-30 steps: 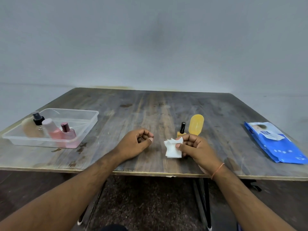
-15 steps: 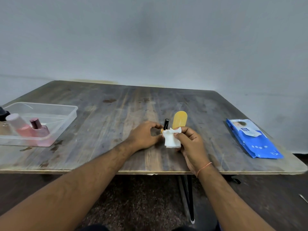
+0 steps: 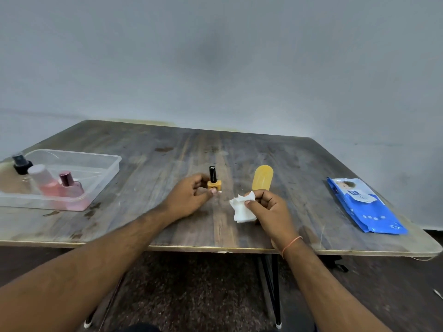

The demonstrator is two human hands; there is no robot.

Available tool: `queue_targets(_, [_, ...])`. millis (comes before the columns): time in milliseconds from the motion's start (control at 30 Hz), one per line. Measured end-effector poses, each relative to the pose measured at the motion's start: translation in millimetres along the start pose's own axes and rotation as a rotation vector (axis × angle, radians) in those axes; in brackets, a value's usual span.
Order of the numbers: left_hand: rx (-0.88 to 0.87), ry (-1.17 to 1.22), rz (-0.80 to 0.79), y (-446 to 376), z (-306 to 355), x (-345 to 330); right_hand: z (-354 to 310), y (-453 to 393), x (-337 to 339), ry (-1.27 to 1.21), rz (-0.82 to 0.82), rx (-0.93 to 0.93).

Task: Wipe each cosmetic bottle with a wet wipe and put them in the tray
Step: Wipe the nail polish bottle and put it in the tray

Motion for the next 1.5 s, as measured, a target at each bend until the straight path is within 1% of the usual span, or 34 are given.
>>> queue_targets(67, [-0.041, -0.029, 0.059, 21.2, -2.3, 28.7, 1.5, -4.3, -7.2, 0.064, -0.049, 0.007])
queue_targets(133, [-0.056, -0.037, 0.074, 41.9, -3.7, 48.8, 3.7, -9.8, -13.3, 0.113, -0.079, 0.007])
queue_targets(267, [0.008, 0.007, 0.084, 65.3, -22.4, 68.9, 1.9, -25.9, -43.2, 0.145, -0.124, 0.055])
queue_targets(367, [0.066, -0.027, 0.107, 64.0, -32.4, 68.6, -6.1, -35.9, -66.1, 0.115, -0.066, 0.144])
queue_targets(467, [0.112, -0.090, 0.078, 63.1, -33.8, 62.8, -15.5, -42.9, -86.2, 0.187, 0.001, 0.230])
queue_targets(633, [0.145, -0.096, 0.071, 63.4, -37.9, 62.3, -27.7, -56.9, -88.2, 0.331, 0.147, 0.305])
queue_targets(767, [0.143, -0.083, 0.081, 61.4, -40.1, 62.9, -33.9, -59.2, -90.8, 0.454, 0.177, 0.367])
queue_targets(833, [0.142, -0.077, 0.088, 60.4, -39.4, 63.3, -35.6, -58.0, -95.3, 0.557, 0.176, 0.399])
queue_targets(967, [0.153, -0.052, 0.084, 59.0, -40.7, 62.2, -39.7, -55.5, -115.0, 0.773, 0.085, 0.464])
queue_targets(1067, [0.152, -0.057, 0.077, 59.6, -42.4, 63.0, -38.0, -51.8, -129.3, 0.881, 0.001, 0.517])
queue_targets(1167, [0.156, -0.042, 0.073, 59.8, -43.7, 63.0, -35.3, -48.0, -140.9, 0.915, -0.089, 0.530])
queue_targets(1267, [0.149, -0.043, 0.060, 59.4, -43.4, 61.5, -34.2, -46.1, -146.1, 0.872, -0.151, 0.533])
queue_targets(1367, [0.147, -0.052, 0.059, 60.2, -44.2, 61.7, -37.1, -45.4, -143.1, 0.903, -0.095, 0.546])
queue_targets(1433, [0.138, -0.049, 0.047, 59.8, -44.3, 60.8, -40.9, -44.9, -135.6, 0.934, 0.007, 0.552])
queue_targets(1500, [0.124, -0.062, 0.023, 59.2, -43.8, 58.0, -45.1, -45.0, -123.0, 0.911, 0.132, 0.544])
Point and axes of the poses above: each hand's wrist, its own y-axis away from the middle knuckle, its own x-axis out of the back of the hand, z = x × y, the point moved 10 cm from there along -y, towards the middle knuckle, and after that the axes turned 10 degrees about -z, right-handed, at the moved point
